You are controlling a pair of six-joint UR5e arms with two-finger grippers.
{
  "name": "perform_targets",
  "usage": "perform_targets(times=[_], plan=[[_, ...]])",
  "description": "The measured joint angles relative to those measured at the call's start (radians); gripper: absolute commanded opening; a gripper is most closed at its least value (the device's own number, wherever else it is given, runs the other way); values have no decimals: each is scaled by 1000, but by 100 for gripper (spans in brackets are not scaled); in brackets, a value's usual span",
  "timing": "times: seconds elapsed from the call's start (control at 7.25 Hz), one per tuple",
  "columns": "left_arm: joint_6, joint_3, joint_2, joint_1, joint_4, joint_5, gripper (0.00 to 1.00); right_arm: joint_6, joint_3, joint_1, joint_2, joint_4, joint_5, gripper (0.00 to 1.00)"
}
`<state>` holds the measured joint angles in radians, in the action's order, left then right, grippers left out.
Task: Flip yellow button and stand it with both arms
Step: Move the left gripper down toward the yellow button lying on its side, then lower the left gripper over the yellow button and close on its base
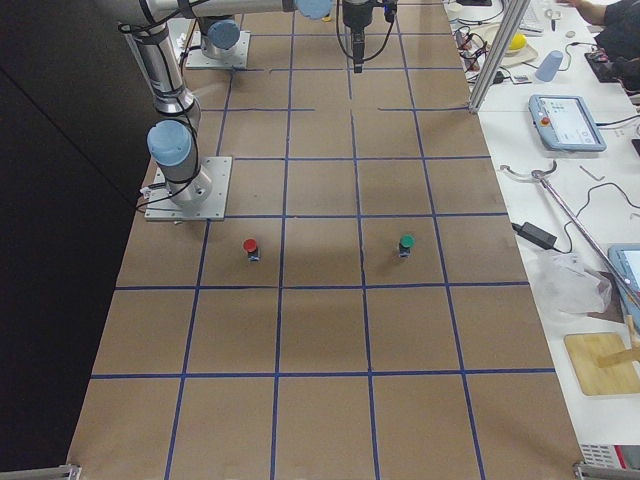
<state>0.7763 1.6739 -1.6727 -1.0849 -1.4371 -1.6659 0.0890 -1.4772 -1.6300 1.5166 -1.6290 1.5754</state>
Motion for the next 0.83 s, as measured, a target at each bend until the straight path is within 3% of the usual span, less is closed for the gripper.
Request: perform_targets(times=[0.83], plan=[[494, 312, -67, 184, 458, 7, 100, 0, 0, 2, -1, 0, 1, 100]])
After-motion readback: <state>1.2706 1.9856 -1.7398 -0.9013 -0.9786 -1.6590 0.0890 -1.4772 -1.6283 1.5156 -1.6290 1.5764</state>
